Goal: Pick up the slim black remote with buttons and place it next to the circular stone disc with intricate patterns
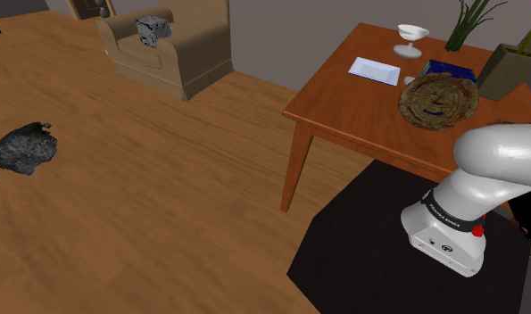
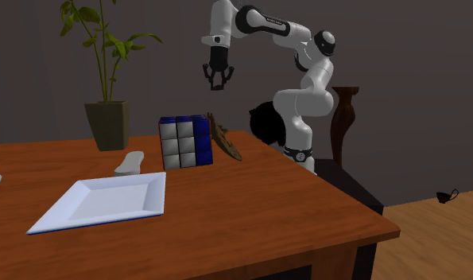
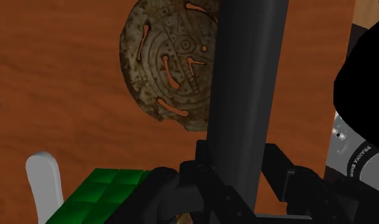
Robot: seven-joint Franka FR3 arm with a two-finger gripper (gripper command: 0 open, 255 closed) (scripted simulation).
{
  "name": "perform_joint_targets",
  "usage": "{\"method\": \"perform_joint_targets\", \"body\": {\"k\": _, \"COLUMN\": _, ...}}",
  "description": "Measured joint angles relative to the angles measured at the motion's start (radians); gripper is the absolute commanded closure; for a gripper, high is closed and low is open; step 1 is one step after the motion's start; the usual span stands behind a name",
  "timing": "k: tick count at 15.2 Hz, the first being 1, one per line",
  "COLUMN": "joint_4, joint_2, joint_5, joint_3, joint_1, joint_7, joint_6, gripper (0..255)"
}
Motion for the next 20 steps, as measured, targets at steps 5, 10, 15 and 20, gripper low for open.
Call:
{"method": "perform_joint_targets", "body": {"k": 5, "joint_4": 0.049, "joint_2": -0.036, "joint_5": -0.064, "joint_3": -0.073, "joint_1": -0.042, "joint_7": -0.116, "joint_6": -0.040, "gripper": 255}}
{"method": "perform_joint_targets", "body": {"k": 10, "joint_4": 0.128, "joint_2": -0.054, "joint_5": -0.127, "joint_3": -0.151, "joint_1": -0.068, "joint_7": -0.240, "joint_6": -0.081, "gripper": 255}}
{"method": "perform_joint_targets", "body": {"k": 15, "joint_4": 0.183, "joint_2": -0.057, "joint_5": -0.175, "joint_3": -0.226, "joint_1": -0.068, "joint_7": -0.330, "joint_6": -0.085, "gripper": 255}}
{"method": "perform_joint_targets", "body": {"k": 20, "joint_4": 0.129, "joint_2": -0.077, "joint_5": -0.205, "joint_3": -0.258, "joint_1": -0.083, "joint_7": -0.328, "joint_6": -0.043, "gripper": 255}}
